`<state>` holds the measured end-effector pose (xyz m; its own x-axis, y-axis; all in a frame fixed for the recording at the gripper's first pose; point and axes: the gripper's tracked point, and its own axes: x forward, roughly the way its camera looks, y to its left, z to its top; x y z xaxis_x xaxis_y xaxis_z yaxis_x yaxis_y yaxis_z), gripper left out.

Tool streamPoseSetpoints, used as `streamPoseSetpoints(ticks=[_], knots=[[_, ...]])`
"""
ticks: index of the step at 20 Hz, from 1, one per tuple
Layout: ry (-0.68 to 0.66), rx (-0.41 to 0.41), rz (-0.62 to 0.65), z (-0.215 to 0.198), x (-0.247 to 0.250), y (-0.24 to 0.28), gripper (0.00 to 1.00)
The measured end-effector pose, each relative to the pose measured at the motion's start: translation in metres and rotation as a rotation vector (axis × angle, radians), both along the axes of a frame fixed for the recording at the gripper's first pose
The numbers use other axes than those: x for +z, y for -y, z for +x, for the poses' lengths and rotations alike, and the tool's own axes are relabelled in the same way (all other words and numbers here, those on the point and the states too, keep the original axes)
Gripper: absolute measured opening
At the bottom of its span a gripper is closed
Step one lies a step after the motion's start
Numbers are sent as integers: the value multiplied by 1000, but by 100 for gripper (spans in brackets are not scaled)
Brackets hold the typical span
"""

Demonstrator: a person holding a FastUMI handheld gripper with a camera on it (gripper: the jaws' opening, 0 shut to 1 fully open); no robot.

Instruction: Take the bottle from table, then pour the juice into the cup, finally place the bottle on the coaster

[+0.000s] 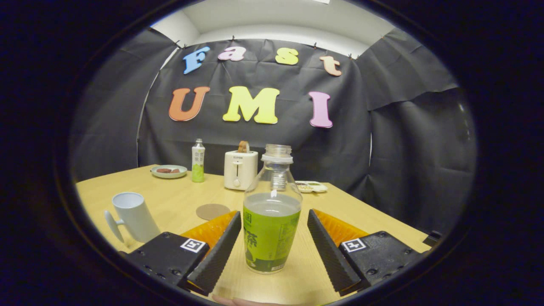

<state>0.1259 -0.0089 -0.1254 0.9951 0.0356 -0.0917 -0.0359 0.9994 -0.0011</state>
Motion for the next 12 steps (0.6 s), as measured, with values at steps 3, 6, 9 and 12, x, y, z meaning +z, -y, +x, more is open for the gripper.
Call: streamPoseSetpoints(ticks=[3, 6, 9, 12], knots=[[-13, 10, 9, 5, -6, -3, 100], [-12, 16, 7, 10, -9, -4, 100], [-5, 20, 15, 13, -8, -5, 100], [-21, 23, 12, 17, -11, -7, 95]])
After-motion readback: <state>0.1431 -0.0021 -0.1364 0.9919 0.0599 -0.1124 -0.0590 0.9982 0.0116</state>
